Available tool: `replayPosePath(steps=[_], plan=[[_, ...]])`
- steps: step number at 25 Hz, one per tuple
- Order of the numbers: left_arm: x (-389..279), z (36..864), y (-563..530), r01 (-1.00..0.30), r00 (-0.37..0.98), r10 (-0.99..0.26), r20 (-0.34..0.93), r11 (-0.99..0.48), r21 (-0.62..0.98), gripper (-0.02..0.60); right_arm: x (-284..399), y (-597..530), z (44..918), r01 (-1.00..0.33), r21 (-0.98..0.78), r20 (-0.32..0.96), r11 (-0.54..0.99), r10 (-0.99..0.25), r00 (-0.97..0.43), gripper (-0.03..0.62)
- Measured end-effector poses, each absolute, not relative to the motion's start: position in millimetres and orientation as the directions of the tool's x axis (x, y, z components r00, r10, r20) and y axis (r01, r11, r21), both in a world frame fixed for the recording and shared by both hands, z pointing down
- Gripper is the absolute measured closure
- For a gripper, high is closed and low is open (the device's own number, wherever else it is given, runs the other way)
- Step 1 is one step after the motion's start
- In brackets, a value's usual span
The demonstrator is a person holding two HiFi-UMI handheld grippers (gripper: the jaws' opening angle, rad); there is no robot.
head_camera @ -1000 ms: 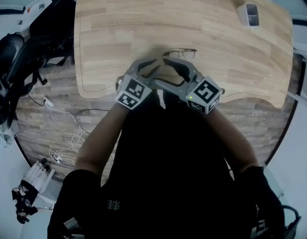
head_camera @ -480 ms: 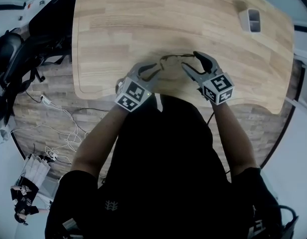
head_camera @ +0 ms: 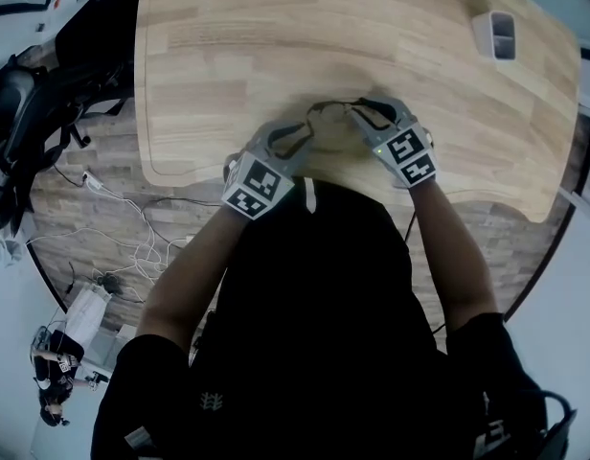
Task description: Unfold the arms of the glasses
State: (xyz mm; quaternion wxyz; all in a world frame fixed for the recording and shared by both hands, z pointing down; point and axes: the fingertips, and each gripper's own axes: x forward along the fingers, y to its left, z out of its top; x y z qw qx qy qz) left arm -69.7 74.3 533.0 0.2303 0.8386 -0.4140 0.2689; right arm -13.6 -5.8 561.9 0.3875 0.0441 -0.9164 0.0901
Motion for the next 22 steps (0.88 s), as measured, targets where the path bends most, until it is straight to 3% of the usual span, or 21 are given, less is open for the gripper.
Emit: replayPosePath(steps=[6, 8, 15, 22], plan=[[-58, 537, 77, -0.817, 0.519, -0.566, 0.64, -0.548, 0.179, 0.489, -15, 0, 575, -0.111, -0.135, 0.767, 0.985, 0.033, -0.641, 0.503], [-57, 537, 76, -0.819, 0.519, -0.569, 0.638, -0.545, 0.181, 0.489, -18, 5, 573, -0.092, -0.134, 0.769, 0.987, 0.045, -0.637, 0.537], [-58, 540, 69, -0.832, 0.516, -0.585, 0.626, -0.517, 0.202, 0.488, -24, 18, 559, -0.045, -0.13, 0.701, 0.991, 0.059, -0.711, 0.563], [-66, 550, 53, -0.853, 0.506, -0.601, 0.618, -0.453, 0.258, 0.412, -22, 24, 550, -0.012, -0.14, 0.636, 0.99, 0.081, -0.767, 0.563]])
